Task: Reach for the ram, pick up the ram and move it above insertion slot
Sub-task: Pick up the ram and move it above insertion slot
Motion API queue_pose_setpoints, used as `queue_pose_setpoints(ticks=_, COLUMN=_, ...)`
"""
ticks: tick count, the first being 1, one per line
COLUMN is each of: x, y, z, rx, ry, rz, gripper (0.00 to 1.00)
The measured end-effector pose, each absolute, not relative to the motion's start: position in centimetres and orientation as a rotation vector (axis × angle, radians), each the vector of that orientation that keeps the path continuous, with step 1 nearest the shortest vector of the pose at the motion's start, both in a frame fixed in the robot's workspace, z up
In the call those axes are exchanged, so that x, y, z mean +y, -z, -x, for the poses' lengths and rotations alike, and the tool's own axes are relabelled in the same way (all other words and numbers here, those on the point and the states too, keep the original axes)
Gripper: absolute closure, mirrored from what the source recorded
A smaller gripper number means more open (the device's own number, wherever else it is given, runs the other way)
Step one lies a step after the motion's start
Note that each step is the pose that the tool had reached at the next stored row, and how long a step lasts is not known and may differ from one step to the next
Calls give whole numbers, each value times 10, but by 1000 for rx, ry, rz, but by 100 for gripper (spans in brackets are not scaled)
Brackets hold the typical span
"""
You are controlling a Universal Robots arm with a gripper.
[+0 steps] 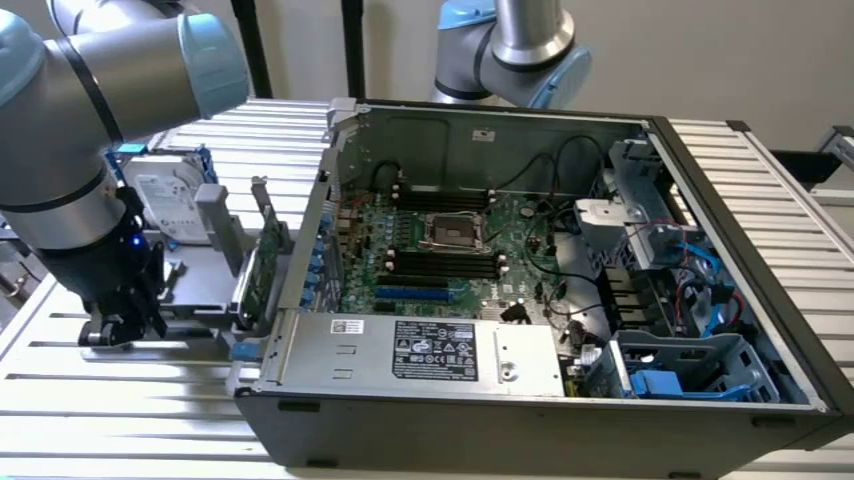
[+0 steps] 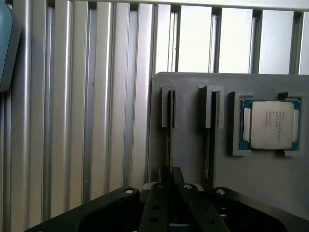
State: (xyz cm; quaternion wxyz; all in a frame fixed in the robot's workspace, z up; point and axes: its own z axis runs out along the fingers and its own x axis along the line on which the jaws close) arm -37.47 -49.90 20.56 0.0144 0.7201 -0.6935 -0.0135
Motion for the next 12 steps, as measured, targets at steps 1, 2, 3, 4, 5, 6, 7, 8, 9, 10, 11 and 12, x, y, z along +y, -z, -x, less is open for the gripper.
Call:
queue_pose_setpoints(ticks=1, x=-499, y=-208, z=374, rx=-2159, ry=43, rz=-2242, gripper=87)
queue_pose_setpoints(ticks=2, x=-499, y=-211, z=374, rx=-2159, ry=43, rz=-2241, gripper=87)
queue_pose_setpoints(ticks=3, x=-499, y=-214, z=374, rx=-2158, ry=44, rz=-2241, gripper=87)
queue_pose_setpoints(ticks=4, x=-499, y=-217, z=374, rx=-2158, ry=45, rz=-2241, gripper=87)
queue_pose_setpoints(ticks=5, x=-499, y=-222, z=374, rx=-2158, ry=46, rz=-2240, gripper=87)
queue_pose_setpoints(ticks=6, x=-499, y=-226, z=373, rx=-2157, ry=47, rz=-2240, gripper=87)
queue_pose_setpoints(ticks=7, x=-499, y=-230, z=373, rx=-2156, ry=48, rz=-2239, gripper=87)
queue_pose_setpoints(ticks=8, x=-499, y=-235, z=373, rx=-2156, ry=49, rz=-2239, gripper=87)
queue_pose_setpoints(ticks=9, x=-499, y=-239, z=373, rx=-2155, ry=50, rz=-2238, gripper=87)
queue_pose_setpoints(ticks=10, x=-499, y=-244, z=373, rx=-2155, ry=51, rz=-2238, gripper=87)
queue_pose_setpoints(ticks=11, x=-499, y=-249, z=372, rx=-2155, ry=52, rz=-2237, gripper=87)
queue_pose_setpoints(ticks=12, x=-499, y=-253, z=372, rx=-2154, ry=53, rz=-2237, gripper=87)
